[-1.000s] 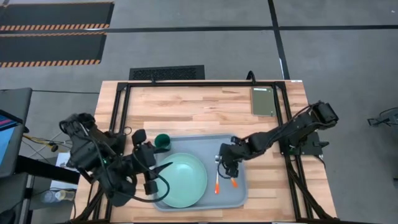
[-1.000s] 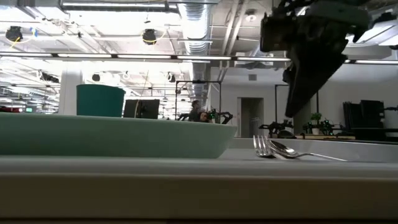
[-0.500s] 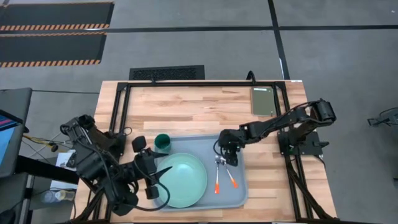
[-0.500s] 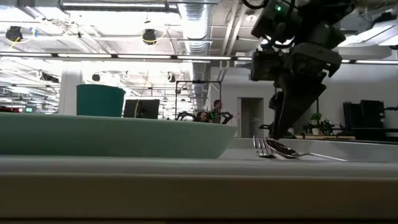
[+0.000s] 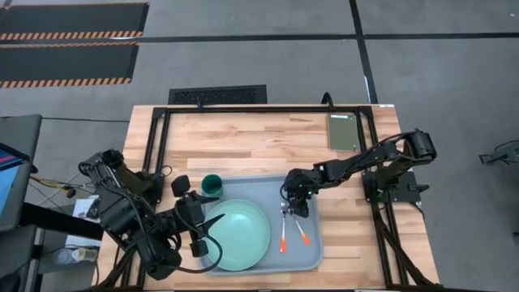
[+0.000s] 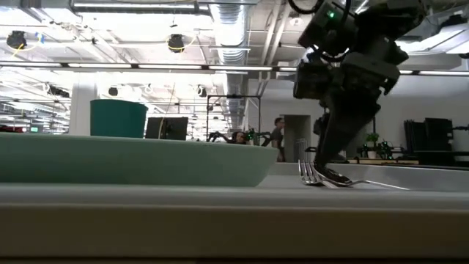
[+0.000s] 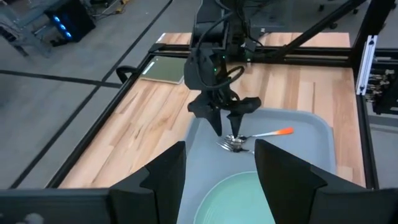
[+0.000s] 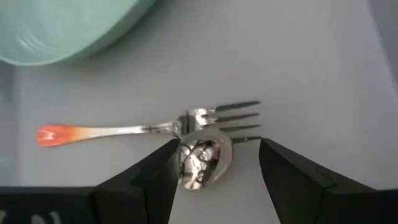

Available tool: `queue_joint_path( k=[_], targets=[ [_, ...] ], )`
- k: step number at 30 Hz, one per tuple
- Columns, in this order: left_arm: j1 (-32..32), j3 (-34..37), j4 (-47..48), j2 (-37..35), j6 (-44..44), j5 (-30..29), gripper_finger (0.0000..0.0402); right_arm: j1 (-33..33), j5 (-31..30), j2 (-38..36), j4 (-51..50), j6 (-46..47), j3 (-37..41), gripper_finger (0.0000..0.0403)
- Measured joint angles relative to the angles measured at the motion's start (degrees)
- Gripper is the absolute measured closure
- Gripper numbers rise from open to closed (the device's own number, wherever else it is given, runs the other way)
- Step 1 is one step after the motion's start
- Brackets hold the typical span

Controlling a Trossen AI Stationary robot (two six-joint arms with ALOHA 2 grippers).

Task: Pick and place plate/cup/fork/spoon on tray
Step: Put the orange spoon to the right side of the blue plate on the blue serving tray

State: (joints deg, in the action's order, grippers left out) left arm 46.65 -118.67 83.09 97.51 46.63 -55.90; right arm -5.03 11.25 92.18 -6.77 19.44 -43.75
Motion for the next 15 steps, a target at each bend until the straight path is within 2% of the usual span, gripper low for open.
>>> queue_joint_path(
  k=[10,15],
  targets=[
    [0.00,0.00,0.25,0.00,-0.02,0.00,0.0222,-0.38,2.39,4.39,1.99,0.69,-0.13,0.0186],
    [0.00,0.00,0.26,0.00,-0.10,0.00,0.0222,-0.51,2.34,4.03,1.87,1.08,-0.06,0.0216]
  ],
)
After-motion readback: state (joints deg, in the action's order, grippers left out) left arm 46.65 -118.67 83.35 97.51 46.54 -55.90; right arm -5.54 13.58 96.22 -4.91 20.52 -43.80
